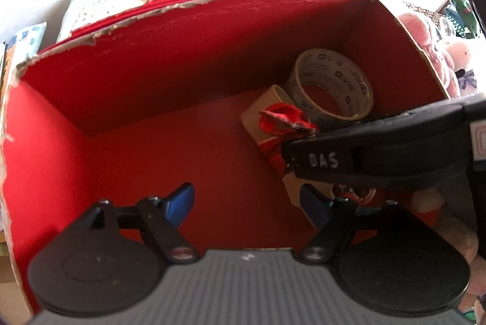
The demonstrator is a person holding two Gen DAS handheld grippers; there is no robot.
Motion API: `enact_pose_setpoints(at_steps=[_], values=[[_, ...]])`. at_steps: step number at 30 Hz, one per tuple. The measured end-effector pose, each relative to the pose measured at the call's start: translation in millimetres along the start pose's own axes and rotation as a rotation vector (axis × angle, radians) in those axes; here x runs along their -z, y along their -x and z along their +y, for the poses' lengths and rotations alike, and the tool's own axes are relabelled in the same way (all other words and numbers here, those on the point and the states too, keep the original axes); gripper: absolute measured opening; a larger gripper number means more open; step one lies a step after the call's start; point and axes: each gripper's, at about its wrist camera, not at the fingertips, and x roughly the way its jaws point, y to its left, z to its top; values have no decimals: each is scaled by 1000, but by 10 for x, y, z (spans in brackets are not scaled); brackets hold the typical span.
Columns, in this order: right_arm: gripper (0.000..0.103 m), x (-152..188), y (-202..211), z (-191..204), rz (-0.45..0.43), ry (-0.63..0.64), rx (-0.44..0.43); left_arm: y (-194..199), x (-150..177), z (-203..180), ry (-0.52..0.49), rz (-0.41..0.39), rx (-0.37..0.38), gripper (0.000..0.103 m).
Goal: Organize objects
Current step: 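Open the right gripper to release the beige strap inside the box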
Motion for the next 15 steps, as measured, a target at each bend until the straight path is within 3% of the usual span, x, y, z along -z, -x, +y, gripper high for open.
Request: enact_pose_setpoints(at_steps=[6, 15], values=[[31, -7, 34, -139, 12, -83, -34, -41, -8, -42, -14, 9, -42, 81], [32, 75, 251, -240, -52, -96, -94, -87, -3, -99, -39, 7, -78, 83]])
